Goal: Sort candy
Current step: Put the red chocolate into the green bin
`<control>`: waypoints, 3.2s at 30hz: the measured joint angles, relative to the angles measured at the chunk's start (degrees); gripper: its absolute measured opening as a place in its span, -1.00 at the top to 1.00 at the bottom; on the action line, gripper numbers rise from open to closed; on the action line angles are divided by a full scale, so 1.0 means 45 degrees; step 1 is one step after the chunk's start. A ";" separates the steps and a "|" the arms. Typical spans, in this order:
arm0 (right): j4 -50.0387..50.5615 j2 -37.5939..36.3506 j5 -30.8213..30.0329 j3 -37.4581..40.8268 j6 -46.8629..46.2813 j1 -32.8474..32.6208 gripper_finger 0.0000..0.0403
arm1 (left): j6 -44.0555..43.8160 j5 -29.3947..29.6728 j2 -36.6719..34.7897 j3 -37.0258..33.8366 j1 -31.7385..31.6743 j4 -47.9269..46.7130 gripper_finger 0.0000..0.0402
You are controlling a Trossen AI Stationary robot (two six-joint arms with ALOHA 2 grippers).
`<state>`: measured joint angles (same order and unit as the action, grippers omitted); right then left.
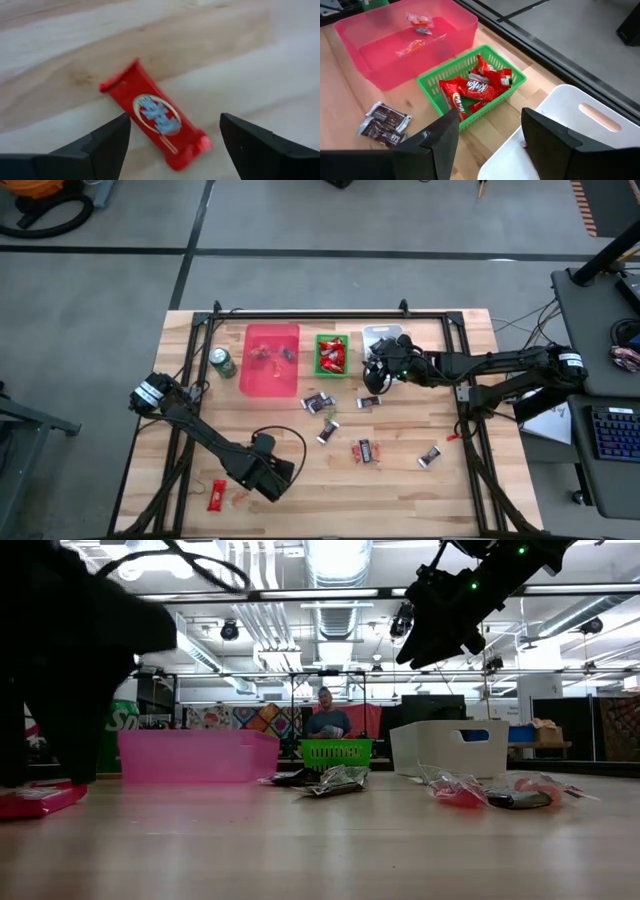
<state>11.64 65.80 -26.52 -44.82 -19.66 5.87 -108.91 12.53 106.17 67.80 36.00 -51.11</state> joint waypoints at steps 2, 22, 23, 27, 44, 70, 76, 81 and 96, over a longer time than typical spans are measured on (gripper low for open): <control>0.0001 0.0000 0.0000 0.0000 -0.0057 0.0000 -0.02 | -0.0048 0.0002 0.0247 -0.0017 -0.0091 -0.0113 -0.44; 0.0000 0.0000 0.0011 0.0000 -0.0053 -0.0005 -0.02 | 0.1282 -0.0092 0.1352 0.0265 -0.0265 -0.0103 0.42; 0.0005 0.0000 0.0103 0.0000 -0.0053 -0.0005 -0.02 | 0.1531 0.0024 0.1354 0.0364 -0.0257 -0.0211 0.50; 0.0011 -0.0004 0.0826 0.0010 -0.0029 -0.0069 -0.02 | 0.2761 0.0467 0.1385 0.0929 -0.0251 -0.0589 0.73; -0.0307 -0.0005 0.0934 0.0019 0.0020 -0.1815 -0.02 | 0.7796 0.3476 -0.0139 0.1785 -0.0231 -0.0600 0.80; -0.1714 -0.0005 0.0932 0.0019 0.0035 -0.4825 -0.02 | 2.4897 0.3588 -0.2829 0.1392 -0.5821 0.5045 0.80; -0.1707 -0.0005 0.0923 0.0019 0.0035 -0.5418 -0.02 | 2.7915 0.1671 -0.2104 0.1392 -0.8023 0.6624 0.80; -0.1701 -0.0005 0.0899 0.0019 -0.0294 -0.5822 -0.02 | 2.9105 0.0382 -0.1410 0.1392 -0.9502 0.7676 0.80; -0.1710 0.0325 0.0884 0.0019 -0.1171 -0.6033 -0.02 | 3.0244 -0.0289 0.0276 0.1392 -1.1769 0.8436 0.79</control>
<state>3.95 67.26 -22.55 -44.73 -24.93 -21.28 27.19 11.24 107.42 74.06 -16.96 -13.15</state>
